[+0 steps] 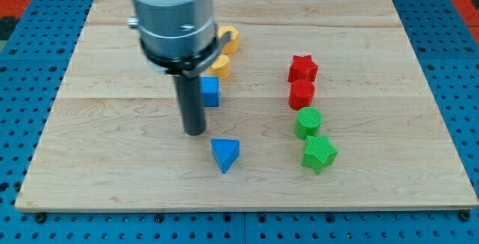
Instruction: Move the triangle to the bottom of the green star
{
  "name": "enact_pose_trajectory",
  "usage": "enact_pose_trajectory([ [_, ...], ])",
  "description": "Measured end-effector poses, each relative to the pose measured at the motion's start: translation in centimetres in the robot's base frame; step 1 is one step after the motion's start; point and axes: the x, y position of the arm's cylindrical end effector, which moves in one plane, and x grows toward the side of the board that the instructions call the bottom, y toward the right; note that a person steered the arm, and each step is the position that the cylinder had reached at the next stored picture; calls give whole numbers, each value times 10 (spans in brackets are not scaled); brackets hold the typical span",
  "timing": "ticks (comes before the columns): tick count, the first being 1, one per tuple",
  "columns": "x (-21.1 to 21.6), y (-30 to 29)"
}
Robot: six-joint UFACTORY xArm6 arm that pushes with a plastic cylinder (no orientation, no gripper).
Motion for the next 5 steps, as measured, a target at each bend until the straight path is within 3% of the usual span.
enact_pose_trajectory([
  [1, 37, 3],
  [2, 44, 49],
  [4, 9, 62],
  [5, 31, 85],
])
